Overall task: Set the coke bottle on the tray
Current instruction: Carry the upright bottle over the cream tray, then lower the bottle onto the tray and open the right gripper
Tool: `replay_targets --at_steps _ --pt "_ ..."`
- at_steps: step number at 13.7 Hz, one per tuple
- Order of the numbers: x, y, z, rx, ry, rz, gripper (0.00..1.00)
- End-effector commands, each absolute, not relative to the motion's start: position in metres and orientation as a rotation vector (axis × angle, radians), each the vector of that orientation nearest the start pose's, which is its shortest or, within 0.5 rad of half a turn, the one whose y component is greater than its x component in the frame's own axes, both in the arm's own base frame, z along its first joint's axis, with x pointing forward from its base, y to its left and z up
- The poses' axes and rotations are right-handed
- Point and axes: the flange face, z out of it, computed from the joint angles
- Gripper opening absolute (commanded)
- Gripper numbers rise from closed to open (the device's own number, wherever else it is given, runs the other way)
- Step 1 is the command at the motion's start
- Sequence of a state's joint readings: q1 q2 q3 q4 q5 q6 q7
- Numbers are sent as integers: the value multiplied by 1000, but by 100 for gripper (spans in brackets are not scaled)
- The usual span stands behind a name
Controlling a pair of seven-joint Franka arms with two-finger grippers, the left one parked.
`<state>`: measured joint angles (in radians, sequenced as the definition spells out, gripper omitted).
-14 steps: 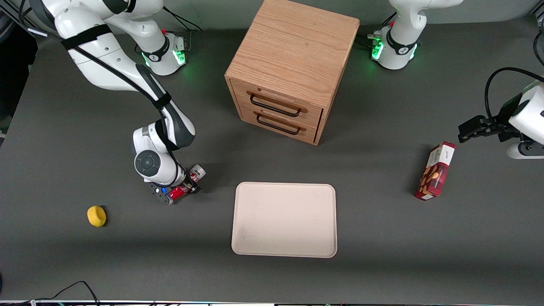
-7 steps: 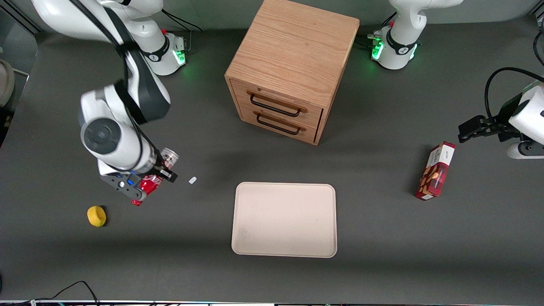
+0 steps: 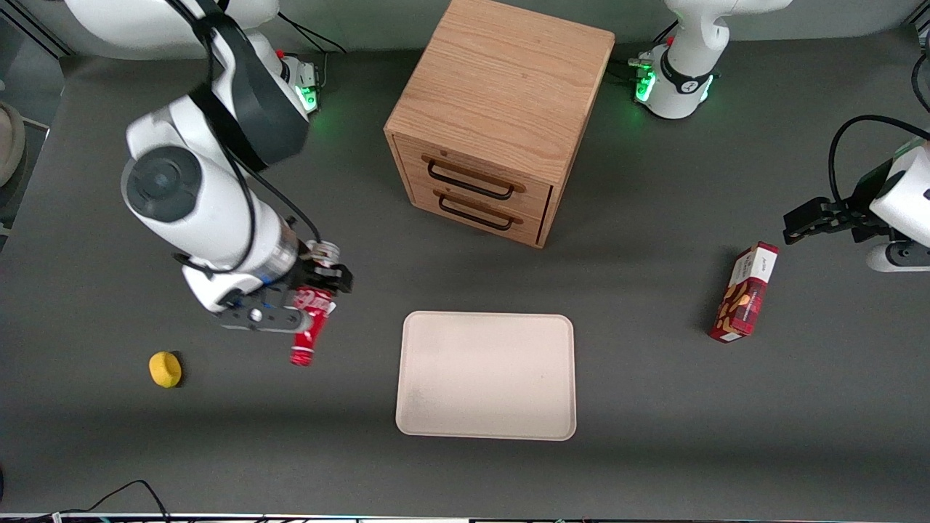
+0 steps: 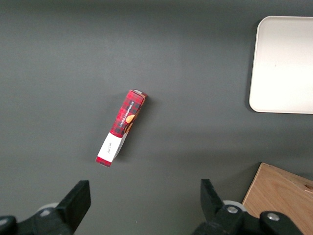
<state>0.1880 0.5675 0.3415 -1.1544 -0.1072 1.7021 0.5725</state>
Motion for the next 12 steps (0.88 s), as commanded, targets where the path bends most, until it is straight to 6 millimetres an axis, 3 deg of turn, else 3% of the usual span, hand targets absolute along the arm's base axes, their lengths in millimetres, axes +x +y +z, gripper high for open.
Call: replay_targets --at_steps 1,5,9,12 --pt "687 331 408 -2989 49 43 0" --pt "696 366 309 -2954 32 5 0" --pt "704 365 247 -2967 21 -67 0" --pt "705 366 216 -2944 61 -85 0"
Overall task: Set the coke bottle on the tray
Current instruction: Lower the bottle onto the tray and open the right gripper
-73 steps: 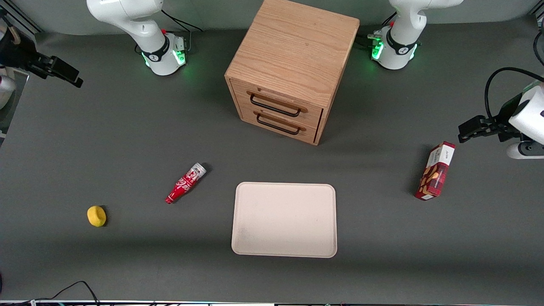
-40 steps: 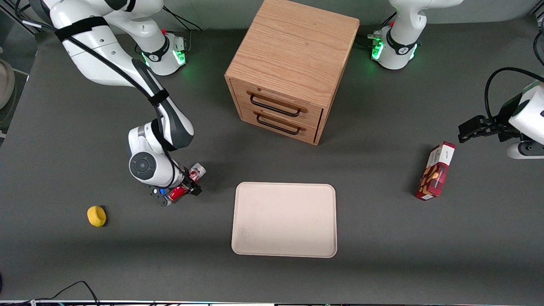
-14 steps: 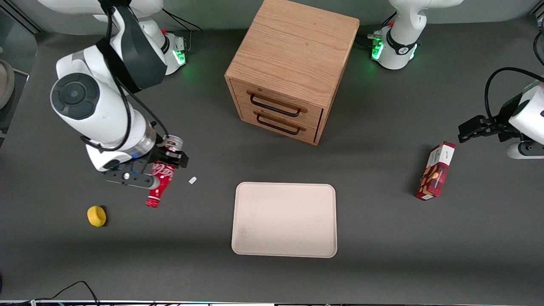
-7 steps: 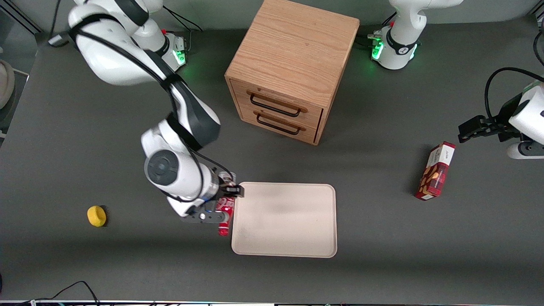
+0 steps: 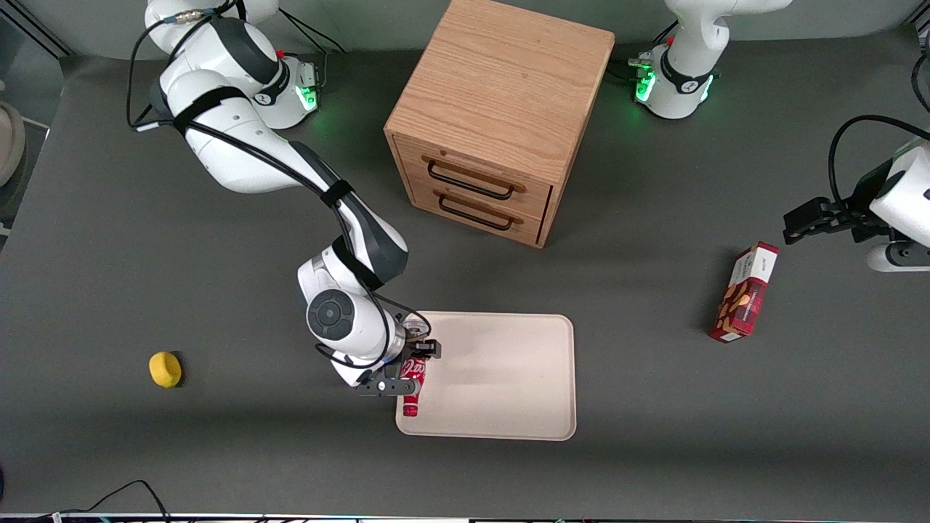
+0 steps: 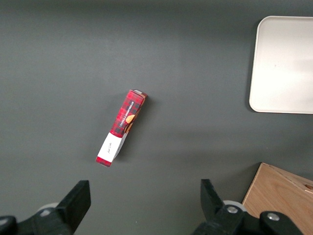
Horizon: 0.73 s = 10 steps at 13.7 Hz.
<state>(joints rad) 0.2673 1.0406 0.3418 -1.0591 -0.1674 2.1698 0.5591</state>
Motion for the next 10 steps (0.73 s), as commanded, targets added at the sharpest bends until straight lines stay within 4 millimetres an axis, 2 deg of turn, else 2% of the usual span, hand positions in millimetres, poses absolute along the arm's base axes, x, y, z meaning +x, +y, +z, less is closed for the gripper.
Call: replay_targets --at_steps 1,6,7,8,10 --pt "705 366 207 -2941 104 -75 0" --pt "701 370 194 -2938 112 -66 0" --pt "701 370 188 -2937 115 -67 27" --pt "700 370 185 -2939 105 -78 97" --pt "697 372 178 -2968 56 -120 100"
